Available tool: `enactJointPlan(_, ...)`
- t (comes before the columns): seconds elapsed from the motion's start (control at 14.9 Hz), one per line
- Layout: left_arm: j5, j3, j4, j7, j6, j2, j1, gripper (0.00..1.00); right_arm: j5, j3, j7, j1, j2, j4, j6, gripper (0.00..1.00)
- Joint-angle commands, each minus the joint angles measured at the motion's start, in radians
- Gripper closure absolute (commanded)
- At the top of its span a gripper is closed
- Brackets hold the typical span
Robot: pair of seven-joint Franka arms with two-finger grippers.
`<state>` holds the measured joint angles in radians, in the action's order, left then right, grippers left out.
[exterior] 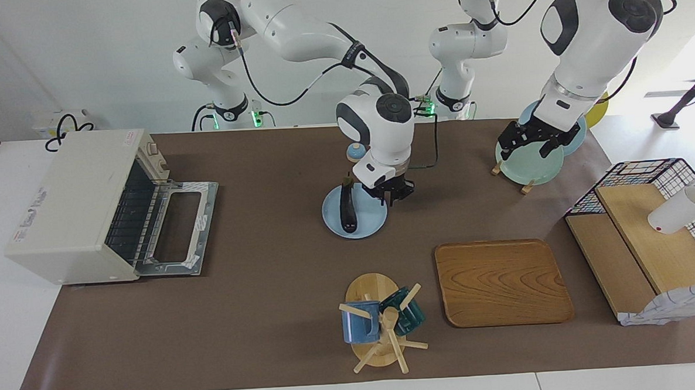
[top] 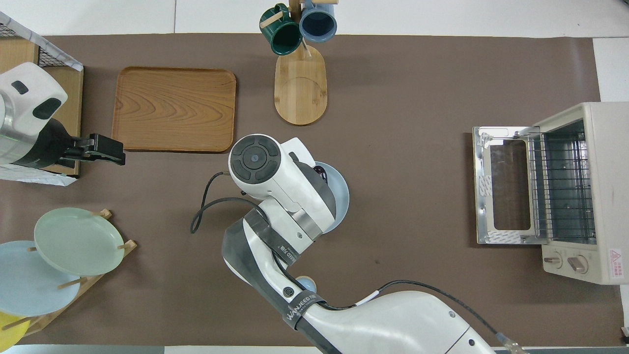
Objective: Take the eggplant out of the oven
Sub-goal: 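Set the blue plate with eggplant down on the table center, then grasp the eggplant with the left gripper while the right gripper withdraws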
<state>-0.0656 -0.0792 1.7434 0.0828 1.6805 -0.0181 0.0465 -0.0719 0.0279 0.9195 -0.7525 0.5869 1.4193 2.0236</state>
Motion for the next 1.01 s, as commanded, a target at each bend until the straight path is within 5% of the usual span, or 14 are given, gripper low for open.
enactJointPlan(0.0, -0.028, 0.004, 0.036, -0.012, 0.027, -0.031, 0.004, 0.0, 0.026, -0.006, 0.012, 0.037, -0.033, 0.007, -0.011, 0.75)
enactJointPlan(0.34, -0.066, 0.003, 0.038, 0.001, 0.047, -0.026, 0.038, 0.0, 0.198, -0.006, -0.286, 0.152, -0.116, 0.041, -0.256, 0.89)
enactJointPlan(0.47, -0.068, 0.003, 0.039, 0.059, 0.079, -0.01, 0.099, 0.0, 0.218, -0.008, -0.335, 0.238, -0.168, 0.128, -0.283, 0.94)
enactJointPlan(0.94, -0.089, 0.003, 0.059, 0.288, 0.338, 0.173, 0.38, 0.0, 0.305, -0.006, -0.511, 0.462, -0.309, 0.555, -0.007, 0.99)
